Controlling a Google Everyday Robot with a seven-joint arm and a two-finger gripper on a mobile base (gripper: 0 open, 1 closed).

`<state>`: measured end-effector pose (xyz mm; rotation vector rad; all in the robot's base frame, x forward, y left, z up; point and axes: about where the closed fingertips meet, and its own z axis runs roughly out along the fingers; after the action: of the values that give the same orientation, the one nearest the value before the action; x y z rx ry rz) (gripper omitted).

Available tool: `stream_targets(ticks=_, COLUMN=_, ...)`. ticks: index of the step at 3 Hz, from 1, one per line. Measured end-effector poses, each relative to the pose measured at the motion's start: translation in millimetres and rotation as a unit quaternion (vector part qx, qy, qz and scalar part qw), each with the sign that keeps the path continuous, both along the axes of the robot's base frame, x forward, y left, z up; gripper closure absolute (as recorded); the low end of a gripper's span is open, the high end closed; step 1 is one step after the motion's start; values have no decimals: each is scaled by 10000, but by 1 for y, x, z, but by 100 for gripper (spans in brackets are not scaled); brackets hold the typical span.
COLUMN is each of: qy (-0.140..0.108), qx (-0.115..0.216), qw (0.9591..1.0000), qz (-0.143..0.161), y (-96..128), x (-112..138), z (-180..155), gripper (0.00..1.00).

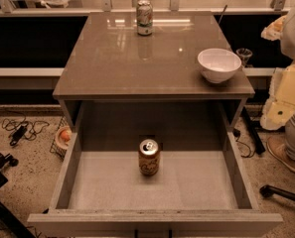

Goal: Pick orange can from top drawer and place on counter

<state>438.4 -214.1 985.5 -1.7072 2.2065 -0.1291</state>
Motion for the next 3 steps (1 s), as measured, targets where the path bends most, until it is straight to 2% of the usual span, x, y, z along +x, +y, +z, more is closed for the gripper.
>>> stream_targets(ticks=1, qy=-7, qx=20, qw=10000, qz=-1, y=0, x=0, z=-1, gripper=0)
stream_targets(ticks=2, qy=-134, qx=488, qw=9987, qz=-12, y=7, x=2, z=-25, gripper=0)
stream_targets(ticks=3, qy=-150, qx=1296, qw=9914, qz=56, y=12, x=-4, z=-84, gripper=0)
